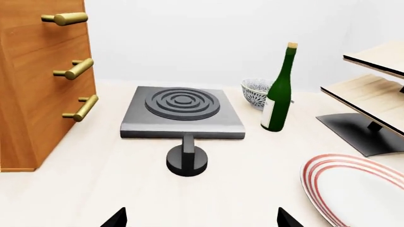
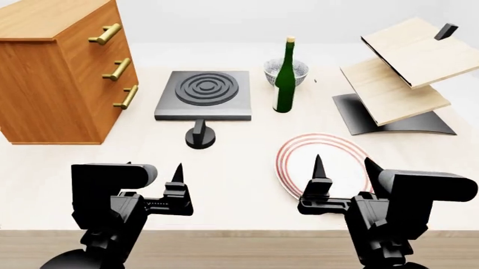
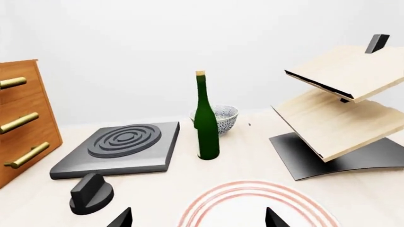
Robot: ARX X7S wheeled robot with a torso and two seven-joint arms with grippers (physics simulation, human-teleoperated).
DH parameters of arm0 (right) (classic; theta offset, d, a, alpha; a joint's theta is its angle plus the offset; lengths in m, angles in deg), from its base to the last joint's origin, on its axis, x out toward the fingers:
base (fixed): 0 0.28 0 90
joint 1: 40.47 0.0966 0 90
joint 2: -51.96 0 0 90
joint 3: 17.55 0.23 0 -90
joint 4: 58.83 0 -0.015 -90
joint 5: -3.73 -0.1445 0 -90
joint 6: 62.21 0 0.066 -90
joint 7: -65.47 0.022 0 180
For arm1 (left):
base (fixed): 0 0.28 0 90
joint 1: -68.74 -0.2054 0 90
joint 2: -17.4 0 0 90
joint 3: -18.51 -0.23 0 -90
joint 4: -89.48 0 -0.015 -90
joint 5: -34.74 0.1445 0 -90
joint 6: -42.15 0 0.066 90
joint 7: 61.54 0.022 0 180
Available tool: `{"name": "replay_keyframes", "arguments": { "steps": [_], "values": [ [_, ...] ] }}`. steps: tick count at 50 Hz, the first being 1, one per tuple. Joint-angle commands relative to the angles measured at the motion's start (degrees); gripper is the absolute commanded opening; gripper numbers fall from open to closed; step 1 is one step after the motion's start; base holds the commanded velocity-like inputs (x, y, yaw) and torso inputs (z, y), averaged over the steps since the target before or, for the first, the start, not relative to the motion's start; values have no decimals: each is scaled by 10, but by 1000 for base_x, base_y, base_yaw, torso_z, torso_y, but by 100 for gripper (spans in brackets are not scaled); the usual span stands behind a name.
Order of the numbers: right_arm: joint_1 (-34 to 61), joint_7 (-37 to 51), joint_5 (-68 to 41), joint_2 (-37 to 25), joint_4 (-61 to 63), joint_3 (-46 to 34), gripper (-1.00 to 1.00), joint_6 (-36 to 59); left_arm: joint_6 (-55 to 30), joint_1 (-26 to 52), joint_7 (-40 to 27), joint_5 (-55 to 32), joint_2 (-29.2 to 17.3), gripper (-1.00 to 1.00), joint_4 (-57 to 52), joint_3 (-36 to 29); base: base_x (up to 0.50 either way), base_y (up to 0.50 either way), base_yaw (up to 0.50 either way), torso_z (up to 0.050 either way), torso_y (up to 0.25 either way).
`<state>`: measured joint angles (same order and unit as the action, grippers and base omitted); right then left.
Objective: Turn on the stove.
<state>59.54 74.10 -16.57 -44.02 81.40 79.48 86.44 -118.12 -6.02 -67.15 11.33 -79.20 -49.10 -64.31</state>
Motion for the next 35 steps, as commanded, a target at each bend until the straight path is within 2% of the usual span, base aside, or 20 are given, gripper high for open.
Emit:
{"name": "replay_keyframes", "arguments": {
  "steps": [1,18,19,20,21,23,24,26,35],
  "values": [
    [4,5,-23,0,19,12,100,18,-15,3,-4,-14,-2,100,-11,3,500,-8,0,0,0],
    [-5,19,-25,-8,8,1,100,6,7,-5,-11,-17,-10,100,-4,-2,466,-7,0,0,0],
    [-30,8,-9,-20,-4,-22,100,-32,93,64,-14,69,-62,100,82,-88,0,0,0,0,0],
    [-32,8,-8,-20,-6,-23,100,-35,179,74,52,155,-11,100,168,-32,0,0,0,0,15],
    [-32,8,-8,-21,-6,-24,100,-37,265,78,51,241,-12,100,254,-34,0,0,0,0,0],
    [-32,9,-9,-22,-7,-24,100,-37,437,88,46,249,-13,100,426,-33,0,0,0,0,0],
    [-32,9,-10,-23,-7,-25,100,-37,496,93,42,249,-13,100,512,-32,0,0,0,0,0],
    [-35,10,-8,-24,-7,-25,100,-43,518,102,38,248,-14,100,663,-31,0,0,0,0,0],
    [-41,13,-16,-27,-4,-21,100,-48,625,143,13,256,-16,100,823,-36,0,0,0,0,0]
  ]
}}
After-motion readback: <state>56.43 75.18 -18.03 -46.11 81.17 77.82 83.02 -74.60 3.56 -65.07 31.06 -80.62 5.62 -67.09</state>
